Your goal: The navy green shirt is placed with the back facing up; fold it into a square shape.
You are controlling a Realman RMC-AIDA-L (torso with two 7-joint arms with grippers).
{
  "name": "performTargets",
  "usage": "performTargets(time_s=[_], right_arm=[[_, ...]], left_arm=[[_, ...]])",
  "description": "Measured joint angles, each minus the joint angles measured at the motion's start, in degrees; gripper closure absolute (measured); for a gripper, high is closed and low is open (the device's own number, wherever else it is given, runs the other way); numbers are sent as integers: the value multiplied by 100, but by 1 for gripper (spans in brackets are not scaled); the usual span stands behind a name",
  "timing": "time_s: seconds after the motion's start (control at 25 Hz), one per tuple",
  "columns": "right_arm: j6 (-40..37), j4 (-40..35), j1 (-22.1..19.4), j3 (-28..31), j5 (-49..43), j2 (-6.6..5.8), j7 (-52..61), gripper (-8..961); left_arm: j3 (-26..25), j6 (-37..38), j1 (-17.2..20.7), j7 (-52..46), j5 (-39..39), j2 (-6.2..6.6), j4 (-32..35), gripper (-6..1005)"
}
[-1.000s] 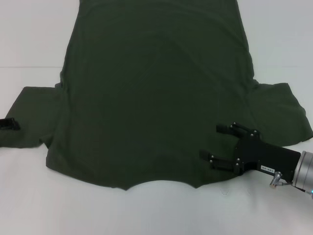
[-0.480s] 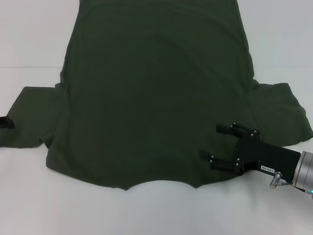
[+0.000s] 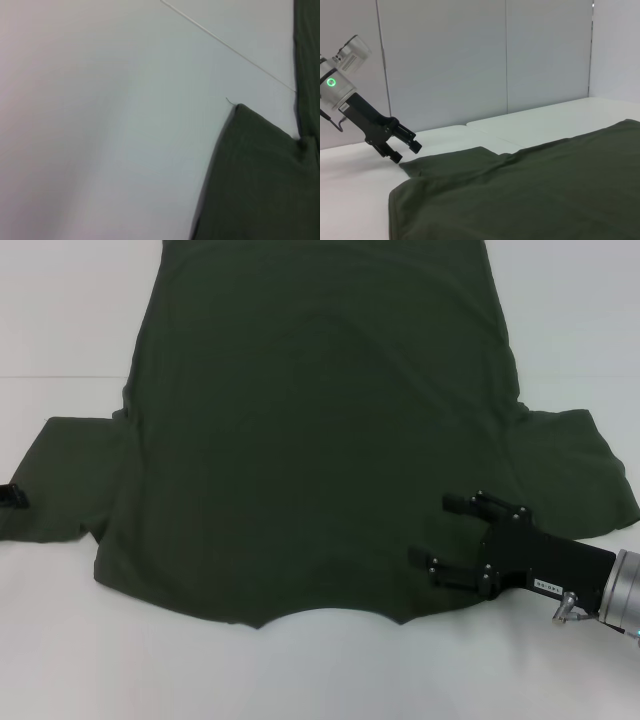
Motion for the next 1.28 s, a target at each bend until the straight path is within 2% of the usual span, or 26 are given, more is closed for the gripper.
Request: performTargets(time_s=[1.28], right_arm=[[-2, 0, -22, 0, 0, -9, 0, 26]], left_arm=[[0, -25, -32, 38, -10, -57, -45, 84]])
